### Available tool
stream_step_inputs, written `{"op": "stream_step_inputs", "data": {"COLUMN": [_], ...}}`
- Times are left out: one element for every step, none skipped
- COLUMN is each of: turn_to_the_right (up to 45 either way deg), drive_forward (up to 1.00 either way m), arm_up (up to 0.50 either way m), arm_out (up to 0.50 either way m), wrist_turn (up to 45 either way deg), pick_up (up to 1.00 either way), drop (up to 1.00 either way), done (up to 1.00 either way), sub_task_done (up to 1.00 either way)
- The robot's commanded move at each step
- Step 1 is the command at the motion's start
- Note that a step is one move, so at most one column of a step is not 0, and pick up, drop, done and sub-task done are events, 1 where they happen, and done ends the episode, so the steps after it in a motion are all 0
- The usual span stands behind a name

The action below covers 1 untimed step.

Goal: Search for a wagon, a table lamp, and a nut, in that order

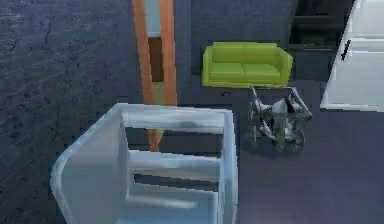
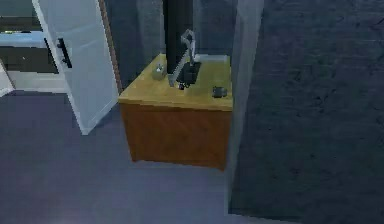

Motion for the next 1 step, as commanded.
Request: {"op": "stream_step_inputs", "data": {"turn_to_the_right": [45.0], "drive_forward": [0.0], "arm_up": [0.0], "arm_out": [0.0], "wrist_turn": [0.0], "pick_up": [0.0], "drop": [0.0], "done": [0.0], "sub_task_done": [0.0]}}
